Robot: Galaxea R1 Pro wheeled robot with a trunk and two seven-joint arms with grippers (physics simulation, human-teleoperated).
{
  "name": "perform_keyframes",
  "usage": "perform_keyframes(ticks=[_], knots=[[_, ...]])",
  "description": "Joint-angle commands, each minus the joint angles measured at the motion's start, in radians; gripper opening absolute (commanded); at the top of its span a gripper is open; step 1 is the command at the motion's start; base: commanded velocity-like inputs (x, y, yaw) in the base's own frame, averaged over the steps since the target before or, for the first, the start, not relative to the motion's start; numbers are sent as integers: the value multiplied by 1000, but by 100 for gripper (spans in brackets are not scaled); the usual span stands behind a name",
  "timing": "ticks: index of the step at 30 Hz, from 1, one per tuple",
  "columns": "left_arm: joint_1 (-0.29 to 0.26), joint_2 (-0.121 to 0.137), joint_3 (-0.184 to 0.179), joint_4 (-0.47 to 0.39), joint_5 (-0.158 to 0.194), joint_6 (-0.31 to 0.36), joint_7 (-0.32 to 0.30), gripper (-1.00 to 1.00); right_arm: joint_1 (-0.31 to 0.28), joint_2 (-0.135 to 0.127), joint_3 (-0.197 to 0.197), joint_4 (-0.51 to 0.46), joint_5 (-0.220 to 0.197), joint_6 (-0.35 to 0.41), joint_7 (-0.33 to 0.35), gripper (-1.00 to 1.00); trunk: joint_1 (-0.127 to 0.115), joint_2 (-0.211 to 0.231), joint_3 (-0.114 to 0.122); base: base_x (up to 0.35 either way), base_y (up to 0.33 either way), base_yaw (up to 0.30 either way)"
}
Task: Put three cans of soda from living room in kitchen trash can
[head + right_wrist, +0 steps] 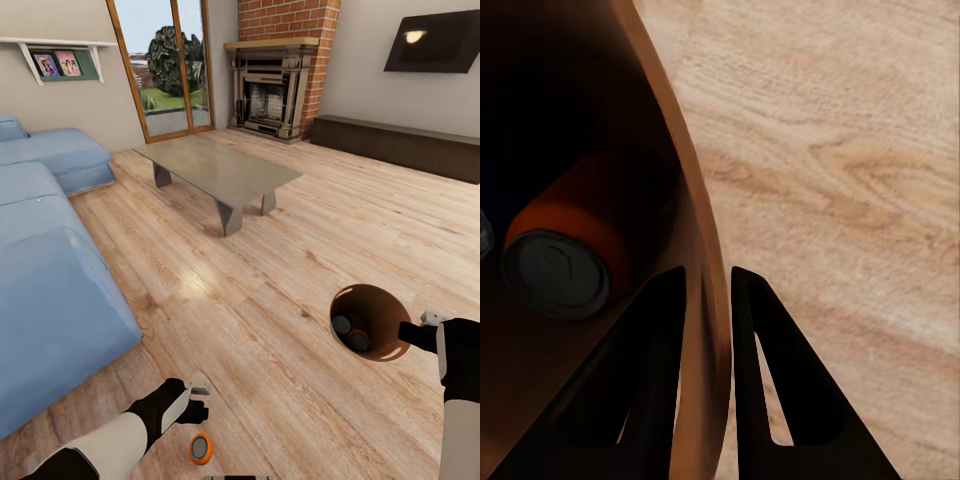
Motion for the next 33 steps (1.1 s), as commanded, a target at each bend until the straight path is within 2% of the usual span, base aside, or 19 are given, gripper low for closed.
perform_keyframes(ticks=[1, 10, 24, 33], knots=[[0, 0, 0, 0, 1, -1, -1, 100, 0, 0, 0, -1, -21, 2, 5, -100, 4, -7, -3, 0, 0, 0], [0, -2, 2, 0, 3, -20, -2, 100, 0, -2, 0, -1, -21, 2, 5, -100, 38, -70, -31, 0, 0, 0], [0, -15, 2, 0, 3, -24, -1, 100, 0, -1, 1, -3, -24, 2, 5, -100, 38, -70, -31, 0, 0, 0], [0, -24, 2, 0, 3, -24, -1, 100, 0, 1, 0, -44, -26, 2, 5, -100, 42, -77, -34, 0, 0, 0]])
